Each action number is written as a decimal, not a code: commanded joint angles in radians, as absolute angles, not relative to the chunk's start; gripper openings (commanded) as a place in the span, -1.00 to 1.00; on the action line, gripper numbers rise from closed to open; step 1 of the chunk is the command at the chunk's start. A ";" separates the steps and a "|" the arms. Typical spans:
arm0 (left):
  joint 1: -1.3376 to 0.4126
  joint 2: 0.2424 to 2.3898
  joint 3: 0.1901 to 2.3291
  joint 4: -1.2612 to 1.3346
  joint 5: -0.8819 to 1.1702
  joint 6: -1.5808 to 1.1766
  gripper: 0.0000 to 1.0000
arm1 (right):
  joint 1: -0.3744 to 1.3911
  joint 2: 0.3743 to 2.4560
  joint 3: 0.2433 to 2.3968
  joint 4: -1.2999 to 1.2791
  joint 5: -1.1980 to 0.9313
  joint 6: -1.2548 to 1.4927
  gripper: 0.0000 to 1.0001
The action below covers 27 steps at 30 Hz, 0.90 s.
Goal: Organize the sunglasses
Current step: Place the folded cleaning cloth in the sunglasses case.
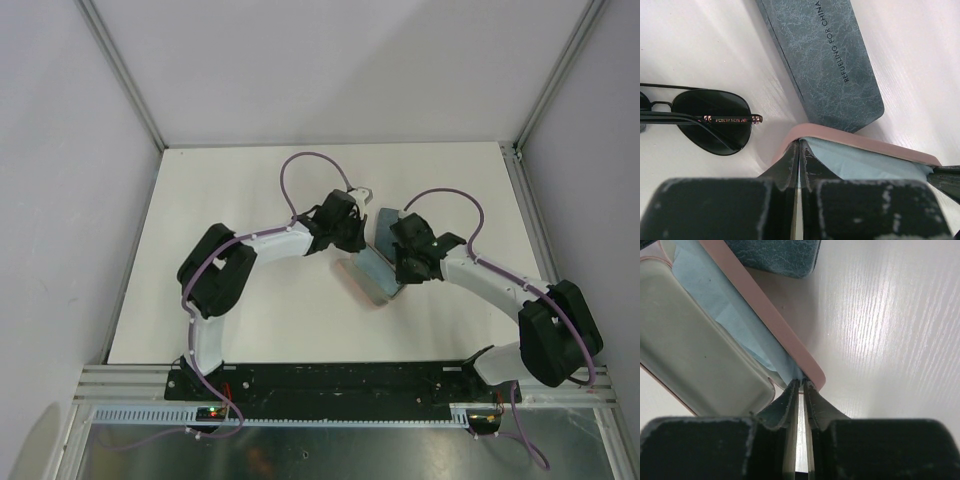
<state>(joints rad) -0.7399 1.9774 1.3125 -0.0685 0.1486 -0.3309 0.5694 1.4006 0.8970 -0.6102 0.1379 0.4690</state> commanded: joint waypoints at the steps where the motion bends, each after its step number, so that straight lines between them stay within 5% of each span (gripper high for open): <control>1: -0.742 1.989 1.354 -0.037 0.153 -0.307 -0.92 | 0.565 1.368 0.892 -0.610 0.144 0.463 -0.68; 11: -0.747 2.005 1.368 -0.037 0.162 -0.308 -0.83 | 0.538 1.345 0.891 -0.611 0.153 0.436 -0.59; 19: -0.751 2.009 1.376 -0.037 0.169 -0.307 -0.81 | 0.532 1.315 0.897 -0.603 0.144 0.375 -0.10; 27: -0.754 2.005 1.374 -0.038 0.167 -0.307 -0.80 | 0.532 1.360 0.909 -0.551 0.086 0.354 0.03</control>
